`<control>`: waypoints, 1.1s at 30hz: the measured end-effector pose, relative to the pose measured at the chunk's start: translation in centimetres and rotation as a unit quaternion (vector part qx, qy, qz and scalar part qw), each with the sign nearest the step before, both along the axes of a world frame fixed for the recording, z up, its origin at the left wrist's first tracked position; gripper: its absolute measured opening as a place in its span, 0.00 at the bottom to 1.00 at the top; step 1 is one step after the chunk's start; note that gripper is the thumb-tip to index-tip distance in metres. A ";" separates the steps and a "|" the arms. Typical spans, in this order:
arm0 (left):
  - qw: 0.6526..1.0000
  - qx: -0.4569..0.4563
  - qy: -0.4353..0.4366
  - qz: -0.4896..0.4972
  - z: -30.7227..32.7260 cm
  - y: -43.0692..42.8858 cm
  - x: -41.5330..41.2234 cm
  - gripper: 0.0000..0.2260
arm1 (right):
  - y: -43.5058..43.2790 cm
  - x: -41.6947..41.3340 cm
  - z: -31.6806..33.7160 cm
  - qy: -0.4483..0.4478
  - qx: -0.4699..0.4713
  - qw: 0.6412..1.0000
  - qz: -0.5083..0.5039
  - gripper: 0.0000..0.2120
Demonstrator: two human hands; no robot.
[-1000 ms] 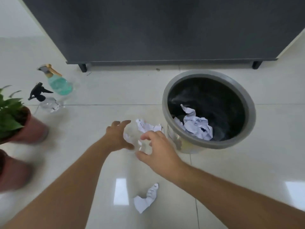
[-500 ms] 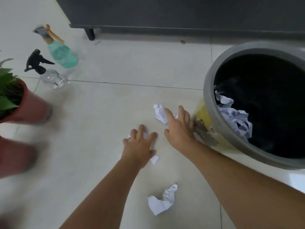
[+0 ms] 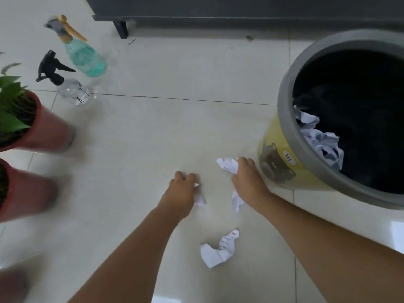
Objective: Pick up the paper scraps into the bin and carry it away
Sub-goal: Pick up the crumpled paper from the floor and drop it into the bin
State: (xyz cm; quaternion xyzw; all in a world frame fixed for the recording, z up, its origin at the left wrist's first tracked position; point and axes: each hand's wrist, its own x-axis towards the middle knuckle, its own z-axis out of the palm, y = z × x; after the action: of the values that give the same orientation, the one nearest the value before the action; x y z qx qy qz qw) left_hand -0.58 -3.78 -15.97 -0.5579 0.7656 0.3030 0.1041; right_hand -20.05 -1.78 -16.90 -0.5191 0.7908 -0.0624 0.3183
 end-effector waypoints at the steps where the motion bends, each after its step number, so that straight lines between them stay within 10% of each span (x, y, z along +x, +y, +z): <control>1: 1.000 -0.003 0.009 0.027 0.3 -0.2 0.0 0.13 | 0.3 0.0 0.3 -0.021 -0.005 0.999 -0.037 0.11; 18: 0.948 -0.166 0.218 0.163 24.3 -9.6 -9.2 0.03 | -2.3 -3.4 29.4 -0.149 -0.346 0.925 -0.050 0.19; 33: 0.963 -0.124 0.240 0.017 26.0 -3.2 -25.4 0.06 | 3.6 -19.4 27.6 0.007 -0.318 0.923 -0.217 0.04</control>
State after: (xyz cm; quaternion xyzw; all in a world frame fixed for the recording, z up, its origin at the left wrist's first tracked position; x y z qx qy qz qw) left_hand -25.98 -7.02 9.98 -0.4901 0.7903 0.3324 -0.1572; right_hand -39.47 1.84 10.75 -0.4090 0.8249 -0.3744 0.1094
